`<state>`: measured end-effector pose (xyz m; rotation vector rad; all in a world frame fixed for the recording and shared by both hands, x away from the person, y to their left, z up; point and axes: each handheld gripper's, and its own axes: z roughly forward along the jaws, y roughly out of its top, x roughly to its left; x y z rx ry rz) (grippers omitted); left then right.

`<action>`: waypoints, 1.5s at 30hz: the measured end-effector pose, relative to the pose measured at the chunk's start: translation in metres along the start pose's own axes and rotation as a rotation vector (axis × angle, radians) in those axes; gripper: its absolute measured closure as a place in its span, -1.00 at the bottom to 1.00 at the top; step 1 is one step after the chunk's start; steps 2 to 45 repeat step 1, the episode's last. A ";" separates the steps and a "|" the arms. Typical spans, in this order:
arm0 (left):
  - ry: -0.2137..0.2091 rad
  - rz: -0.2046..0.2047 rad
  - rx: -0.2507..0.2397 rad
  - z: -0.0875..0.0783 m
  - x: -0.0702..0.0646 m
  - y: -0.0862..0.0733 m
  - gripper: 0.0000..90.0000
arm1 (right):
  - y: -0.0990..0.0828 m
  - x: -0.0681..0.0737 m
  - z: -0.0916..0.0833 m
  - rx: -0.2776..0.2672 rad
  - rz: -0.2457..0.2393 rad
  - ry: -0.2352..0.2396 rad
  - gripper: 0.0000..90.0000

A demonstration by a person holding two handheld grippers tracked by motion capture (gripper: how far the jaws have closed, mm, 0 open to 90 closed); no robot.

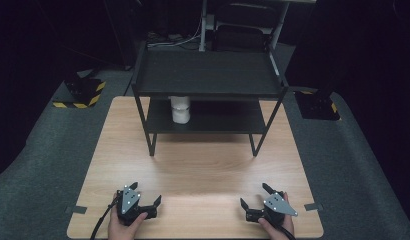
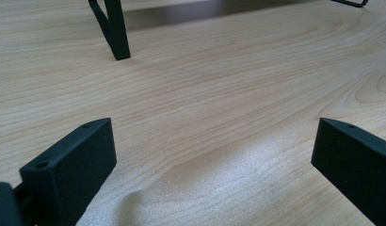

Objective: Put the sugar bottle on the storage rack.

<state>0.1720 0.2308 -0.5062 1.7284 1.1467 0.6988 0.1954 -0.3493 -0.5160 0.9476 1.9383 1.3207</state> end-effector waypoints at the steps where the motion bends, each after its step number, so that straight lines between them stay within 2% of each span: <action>1: 0.001 -0.001 -0.001 0.000 0.000 0.000 -0.98 | 0.000 0.000 0.000 -0.002 -0.001 -0.001 -0.99; 45: 0.001 -0.001 -0.001 0.000 0.000 0.000 -0.98 | 0.000 0.000 0.000 -0.002 -0.001 -0.001 -0.99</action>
